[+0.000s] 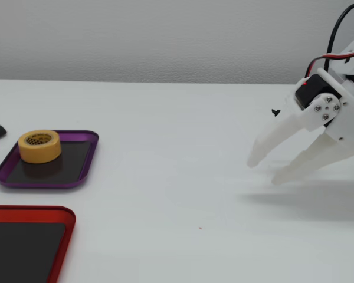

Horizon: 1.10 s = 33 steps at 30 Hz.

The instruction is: Grasp a tape and put it in the right purple dish.

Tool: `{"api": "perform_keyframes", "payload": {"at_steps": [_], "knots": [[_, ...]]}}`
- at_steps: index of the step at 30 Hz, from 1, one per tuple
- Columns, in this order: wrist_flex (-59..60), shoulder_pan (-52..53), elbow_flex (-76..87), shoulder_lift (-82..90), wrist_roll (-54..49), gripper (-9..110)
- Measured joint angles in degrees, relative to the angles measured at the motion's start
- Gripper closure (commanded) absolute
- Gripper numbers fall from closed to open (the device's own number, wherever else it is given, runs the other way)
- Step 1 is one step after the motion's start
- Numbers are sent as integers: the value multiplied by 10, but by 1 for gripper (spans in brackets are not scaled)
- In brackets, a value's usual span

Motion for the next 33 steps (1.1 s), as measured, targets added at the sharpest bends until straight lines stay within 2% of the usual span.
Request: {"api": "perform_keyframes", "payload": {"at_steps": [3,6,10,17,33], "knots": [[18,3,0,0,0,92],[48,3,-7,0,0,103],[69,4,-9,0,8,102],[75,4,-12,0,126,102],[76,4,-12,0,134,102]]}}
